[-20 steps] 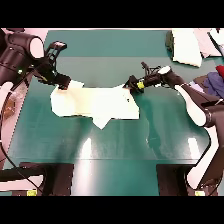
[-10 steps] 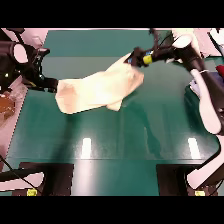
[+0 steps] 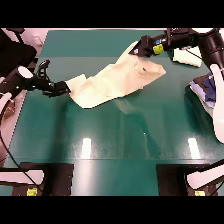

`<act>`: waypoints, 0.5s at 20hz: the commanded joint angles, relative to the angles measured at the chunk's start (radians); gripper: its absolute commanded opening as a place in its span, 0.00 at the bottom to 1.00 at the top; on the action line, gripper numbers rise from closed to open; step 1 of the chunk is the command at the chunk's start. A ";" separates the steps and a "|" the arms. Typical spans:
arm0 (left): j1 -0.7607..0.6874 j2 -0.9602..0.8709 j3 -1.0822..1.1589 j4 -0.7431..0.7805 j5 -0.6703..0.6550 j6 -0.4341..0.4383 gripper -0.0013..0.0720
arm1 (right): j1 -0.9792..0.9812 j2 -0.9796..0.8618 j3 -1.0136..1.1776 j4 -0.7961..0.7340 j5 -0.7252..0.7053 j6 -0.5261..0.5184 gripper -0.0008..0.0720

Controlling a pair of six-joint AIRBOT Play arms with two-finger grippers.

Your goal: Fold the shirts.

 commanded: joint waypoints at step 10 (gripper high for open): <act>0.024 -0.149 -0.009 -0.381 0.495 0.034 0.83 | 0.035 0.006 0.002 -0.024 0.042 0.003 0.05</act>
